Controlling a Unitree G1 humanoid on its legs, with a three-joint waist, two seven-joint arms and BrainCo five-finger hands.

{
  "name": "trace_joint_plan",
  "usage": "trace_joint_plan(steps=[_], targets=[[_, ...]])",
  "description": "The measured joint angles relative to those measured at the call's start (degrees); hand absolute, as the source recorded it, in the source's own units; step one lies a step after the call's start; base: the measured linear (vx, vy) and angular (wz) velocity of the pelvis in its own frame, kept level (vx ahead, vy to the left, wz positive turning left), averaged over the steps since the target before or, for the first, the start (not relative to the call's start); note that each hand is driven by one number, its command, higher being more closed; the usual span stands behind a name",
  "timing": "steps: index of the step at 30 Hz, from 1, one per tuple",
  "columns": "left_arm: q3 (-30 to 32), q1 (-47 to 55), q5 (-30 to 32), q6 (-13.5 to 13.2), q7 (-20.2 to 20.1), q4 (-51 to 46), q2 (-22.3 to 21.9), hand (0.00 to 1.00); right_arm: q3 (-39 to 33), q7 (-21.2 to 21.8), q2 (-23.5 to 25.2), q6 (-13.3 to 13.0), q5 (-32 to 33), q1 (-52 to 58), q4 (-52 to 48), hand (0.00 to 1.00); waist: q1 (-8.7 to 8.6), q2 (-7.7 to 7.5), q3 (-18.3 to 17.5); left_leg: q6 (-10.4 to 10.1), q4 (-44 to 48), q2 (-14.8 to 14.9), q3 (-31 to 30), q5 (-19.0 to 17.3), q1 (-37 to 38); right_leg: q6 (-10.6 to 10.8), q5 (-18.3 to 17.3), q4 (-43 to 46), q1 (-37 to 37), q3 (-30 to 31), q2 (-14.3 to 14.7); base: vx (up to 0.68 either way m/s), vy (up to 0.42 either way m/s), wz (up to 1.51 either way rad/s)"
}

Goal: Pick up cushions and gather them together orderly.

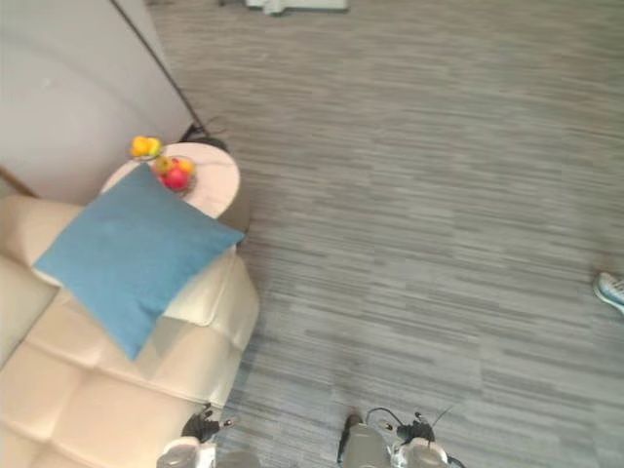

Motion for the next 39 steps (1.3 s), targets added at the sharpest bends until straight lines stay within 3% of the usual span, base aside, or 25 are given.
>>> trace_joint_plan(steps=[1, 4, 6, 7, 8, 9, 10, 12, 13, 14, 15, 16, 18, 20, 22, 24, 25, 26, 27, 28, 32, 34, 36, 39], targets=[[-0.90, -0.10, 0.07, -0.17, -0.04, -0.49, 0.07, 0.00, 0.06, -0.02, 0.37, -0.07, 0.05, -0.27, -0.26, 0.00, 0.05, -0.79, 0.38, 1.52, -3.71, -0.67, 5.43, -0.89, -1.65, 0.19, 0.16, -3.60, 3.32, -2.38, -0.47, 0.25, -0.144, 0.76], [-2.42, -0.35, 0.30, -0.61, -0.04, -1.06, 0.81, 0.00, -0.01, -0.24, 0.49, -0.15, 0.43, -0.34, -0.59, 0.00, 0.06, -1.66, 0.20, 2.42, -17.41, -2.80, 13.76, -0.17, -4.09, 1.10, 0.70, -8.56, 7.08, -7.58, -1.40, 0.27, -0.074, 0.95], [-2.46, -1.28, 0.35, -0.50, 0.00, -0.69, 0.94, 0.00, -0.20, -0.57, 0.16, -0.08, 0.46, 0.05, -0.38, 0.00, 0.07, -1.97, 0.34, 3.60, -29.53, -3.96, 26.16, 4.59, -5.05, 2.21, 0.83, -11.01, 9.30, -12.64, -2.47, 0.35, 0.030, 1.22], [-2.43, -1.34, 0.40, -0.50, 0.05, -0.62, 0.95, 0.00, -0.62, -0.60, 0.06, -0.05, 0.46, -0.09, -0.48, 0.00, 0.07, -2.17, 0.42, 5.29, -33.86, -4.94, 31.58, 8.34, -4.75, 3.06, 0.59, -11.43, 10.47, -14.38, -3.30, 0.39, 0.101, 0.98], [-2.35, -1.36, 0.39, -0.54, 0.08, -0.38, 0.93, 0.00, -0.70, -0.66, -0.18, -0.06, 0.45, -0.24, -0.49, 0.00, 0.30, -2.37, 0.40, 7.94, -36.47, -6.55, 31.93, 12.69, -3.46, 4.25, 0.17, -11.48, 11.58, -14.90, -3.76, 0.35, 0.118, 0.80], [-2.28, -1.61, 0.40, -0.50, 0.09, -0.26, 1.30, 0.00, -0.67, -0.70, -0.19, -0.03, 0.45, -0.26, -0.43, 0.00, 0.38, -3.20, 0.56, 8.35, -37.23, -7.83, 31.72, 12.82, -2.65, 5.11, 0.46, -11.80, 12.25, -15.05, -4.62, 0.36, 0.130, 0.51], [-1.92, -1.58, 0.11, -0.59, 0.07, -0.32, 1.82, 0.00, -0.36, -0.50, 0.55, -0.07, 0.34, -1.54, -0.47, 0.00, 0.68, -3.70, 0.65, 9.53, -37.07, -8.64, 31.55, 11.74, -1.98, 6.13, 1.96, -12.30, 13.30, -14.57, -4.91, 0.37, 0.130, 0.37], [-1.77, -1.59, 0.07, -0.60, 0.01, -0.26, 2.48, 0.00, -0.06, -0.39, 2.02, -0.18, 0.05, -2.69, -0.55, 0.00, 0.83, -5.29, 0.29, 9.67, -35.22, -9.27, 30.44, 9.08, -1.11, 7.15, 2.56, -9.02, 13.96, -13.48, -6.25, 0.39, 0.136, 0.34], [-1.78, -1.59, 0.01, -0.57, 0.01, -0.14, 2.61, 0.00, -0.03, -0.35, 2.32, -0.35, -0.12, -2.83, -0.68, 0.00, 0.79, -5.37, 0.25, 9.69, -35.12, -9.52, 29.36, 7.92, 0.85, 7.45, 2.71, -0.92, 12.73, -13.07, -8.06, 0.29, 0.106, 0.35], [-1.82, -1.57, 0.01, -0.51, 0.00, -0.02, 2.63, 0.00, 0.03, -0.35, 2.29, -0.38, -0.12, -2.78, -0.70, 0.00, 0.75, -5.35, 0.24, 9.39, -35.43, -9.72, 28.39, 7.51, 1.85, 7.98, 3.09, 4.33, 11.50, -12.99, -9.29, 0.43, 0.161, 0.56], [-2.01, -1.56, 0.07, -0.44, -0.07, 0.54, 2.85, 0.00, 0.04, -0.35, 2.23, -0.60, -0.13, -2.22, -0.74, 0.00, 0.38, -5.34, 0.22, 8.67, -36.59, -10.24, 25.99, 6.05, 4.61, 8.34, 4.21, 17.41, 7.54, -11.61, -12.13, 0.35, 0.086, 0.87], [-2.44, -1.55, 0.17, -0.31, -0.08, 1.00, 3.07, 0.00, -0.04, -0.32, 2.38, -0.62, -0.12, -1.46, -0.74, 0.00, -0.08, -5.92, 0.27, 8.68, -37.77, -11.04, 23.30, 6.00, 7.00, 8.08, 1.56, 25.84, 4.57, -9.05, -12.87, 0.42, 0.086, 0.98], [-2.52, -1.10, 0.24, -0.14, -0.01, 1.09, 3.22, 0.00, -0.02, -0.33, 2.12, -0.64, -0.11, -0.40, -0.76, 0.00, -0.41, -5.72, 0.47, 8.61, -40.05, -11.19, 20.35, 6.05, 10.91, 6.93, -2.28, 28.39, 1.10, -7.19, -11.76, 0.31, -0.010, 1.00], [-2.79, -1.01, 0.23, 0.07, 0.08, 1.10, 3.47, 0.00, 0.02, -0.34, 2.16, -0.68, -0.10, -0.16, -0.87, 0.00, -1.04, -5.67, 0.38, 8.60, -41.22, -11.16, 17.15, 6.05, 12.78, 5.49, -3.97, 23.68, -2.51, -5.28, -9.90, 0.26, -0.061, 0.99], [-3.02, -1.29, 0.28, 0.13, 0.19, 1.14, 3.28, 0.00, 0.01, -0.30, 2.22, -0.69, 0.07, -0.01, -0.97, 0.00, -2.52, -5.24, 0.55, 8.56, -41.62, -10.81, 12.32, 6.05, 13.33, 5.09, -3.69, 12.89, -6.71, 2.84, -5.44, 0.25, -0.163, 1.18], [-3.02, -1.96, 0.32, 0.13, 0.30, 1.40, 2.75, 0.00, -0.31, -0.26, 2.27, -0.74, 1.04, 0.32, -1.11, 0.00, -2.82, -5.41, 0.63, 6.67, -41.96, -10.61, 8.60, 5.65, 13.96, 5.35, -0.82, 4.82, -9.06, 11.37, -2.45, 0.24, -0.241, 1.17], [-2.96, -1.98, 0.43, 0.12, 0.38, 1.63, 2.68, 0.00, -0.63, -0.24, 2.61, -0.80, 1.33, 0.72, -1.35, 0.00, -2.89, -5.83, 0.76, 4.91, -41.09, -10.78, 5.49, 4.68, 14.29, 5.34, 3.03, 0.07, -9.38, 16.78, -1.23, 0.21, -0.270, 1.04], [-2.95, -1.95, 0.43, 0.12, 0.39, 1.61, 2.89, 0.00, -0.63, -0.25, 2.91, -0.85, 1.77, 1.21, -1.57, 0.00, -2.87, -6.40, 0.57, 3.93, -40.55, -11.12, 4.41, 4.06, 14.43, 5.14, 5.45, -0.72, -9.40, 18.20, -1.21, 0.27, -0.381, 1.36], [-2.93, -1.79, 0.43, 0.03, 0.40, 1.60, 3.75, 0.00, -0.62, -0.22, 4.11, -0.83, 2.15, 2.66, -2.36, 0.00, -2.85, -8.77, -0.41, 2.47, -39.84, -12.70, 1.70, 3.03, 14.59, 4.52, 9.91, -0.82, -9.25, 19.04, -2.23, 0.19, -0.296, 1.03], [-2.61, -1.83, 0.44, 0.08, 0.55, 1.93, 2.89, 0.00, -1.00, -0.10, 4.35, -0.88, 2.25, 2.89, -3.25, 0.00, -2.45, -7.88, -0.64, 1.30, -38.92, -11.32, 0.13, 2.25, 14.96, 3.77, 7.47, 1.06, -8.74, 16.74, -2.06, 0.24, -0.338, 0.94], [-1.82, -1.36, 0.55, -0.52, 0.40, 1.70, -0.50, 0.00, -1.16, 0.12, 4.22, -1.32, 2.25, 3.19, -5.31, 0.00, -2.60, -3.68, -1.71, -1.21, -37.82, -6.64, -3.15, 1.48, 12.91, 1.85, 4.32, -0.94, -6.26, 9.36, 0.46, 0.19, -0.237, 0.73], [-1.87, -1.81, 0.96, -0.53, 0.24, 1.67, -0.99, 0.00, -1.17, 0.10, 4.42, -1.38, 2.27, 3.69, -5.47, 0.00, -2.70, -3.89, -1.62, -1.81, -35.74, -5.20, -1.76, 1.84, 11.90, 1.11, 3.91, -1.66, -4.25, 6.56, 0.62, 0.12, -0.165, 0.80], [-2.03, -2.18, 1.49, -0.58, 0.16, 1.39, -1.18, 0.00, -1.19, 0.10, 4.46, -1.36, 2.66, 3.78, -5.43, 0.00, -2.55, -4.35, -1.66, -2.42, -33.74, -3.44, 3.31, 2.26, 10.87, 0.59, 3.56, -3.04, -2.36, 4.12, 0.62, 0.08, -0.108, 0.68], [-2.59, -2.41, 1.48, -0.59, 0.18, 1.41, -1.03, 0.00, -2.10, 0.14, 4.62, -1.46, 3.25, 3.67, -5.31, 0.00, -2.55, -4.81, -2.13, -2.87, -35.42, -3.27, 7.44, 3.76, 10.26, 0.79, 3.89, -4.98, -1.63, 2.19, 0.33, 0.05, -0.022, 0.39]])
